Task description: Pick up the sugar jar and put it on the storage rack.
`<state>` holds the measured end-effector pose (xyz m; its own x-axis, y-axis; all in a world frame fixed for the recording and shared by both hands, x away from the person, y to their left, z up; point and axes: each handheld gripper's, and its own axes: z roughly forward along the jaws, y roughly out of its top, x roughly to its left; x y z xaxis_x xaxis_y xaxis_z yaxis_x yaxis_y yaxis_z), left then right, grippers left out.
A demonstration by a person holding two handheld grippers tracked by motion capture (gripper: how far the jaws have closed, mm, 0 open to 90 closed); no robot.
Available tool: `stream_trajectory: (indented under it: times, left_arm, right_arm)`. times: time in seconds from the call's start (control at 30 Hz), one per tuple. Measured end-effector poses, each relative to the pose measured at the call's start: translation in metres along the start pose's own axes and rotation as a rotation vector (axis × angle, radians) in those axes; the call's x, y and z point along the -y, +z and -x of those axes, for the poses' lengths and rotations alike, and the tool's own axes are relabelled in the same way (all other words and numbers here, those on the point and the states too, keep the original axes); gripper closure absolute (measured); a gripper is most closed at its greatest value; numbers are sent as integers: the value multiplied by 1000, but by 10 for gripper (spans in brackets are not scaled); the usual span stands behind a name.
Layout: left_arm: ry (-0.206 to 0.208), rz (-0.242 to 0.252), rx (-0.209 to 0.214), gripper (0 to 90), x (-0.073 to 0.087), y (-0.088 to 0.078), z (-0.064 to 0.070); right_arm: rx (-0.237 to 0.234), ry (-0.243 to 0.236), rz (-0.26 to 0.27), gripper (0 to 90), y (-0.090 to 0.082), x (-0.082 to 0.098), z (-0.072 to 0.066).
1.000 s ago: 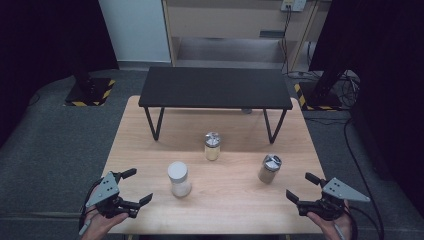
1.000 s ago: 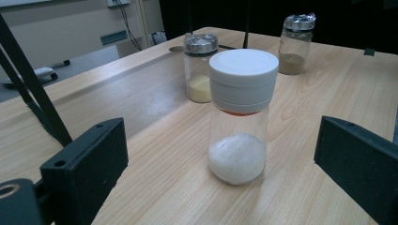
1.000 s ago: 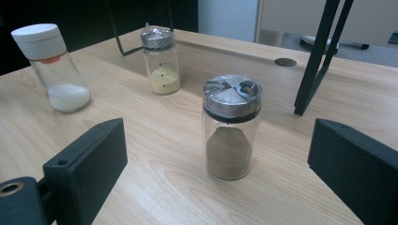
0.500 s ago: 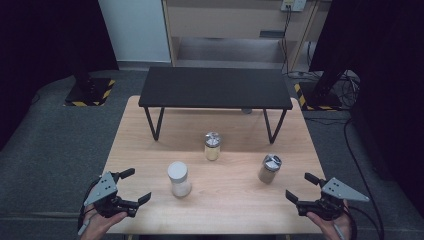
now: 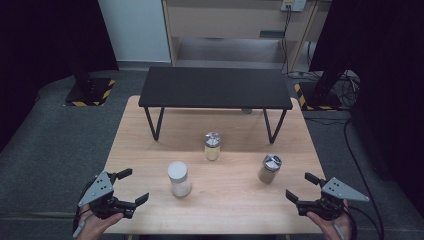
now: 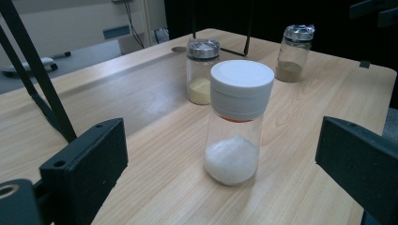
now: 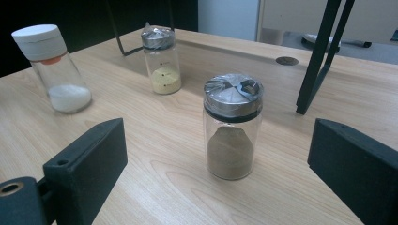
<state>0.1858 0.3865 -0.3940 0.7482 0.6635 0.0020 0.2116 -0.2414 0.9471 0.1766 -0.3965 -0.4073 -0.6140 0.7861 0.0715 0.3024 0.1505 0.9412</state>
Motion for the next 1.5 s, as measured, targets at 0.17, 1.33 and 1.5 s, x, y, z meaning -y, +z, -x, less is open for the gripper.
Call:
stream_trajectory:
  times: [0.17,1.33,1.5]
  left_arm:
    - [-12,-6,19,15,-11,-2,-4]
    - [-4,-85,110,9,-54,24,-25]
    - [-7,-83,127,10,-54,31,-29]
  right_arm:
    - [0,0,1,56,0,0,0]
    - [0,1,3,57,0,1,1]
    - [0,1,2,57,0,0,0]
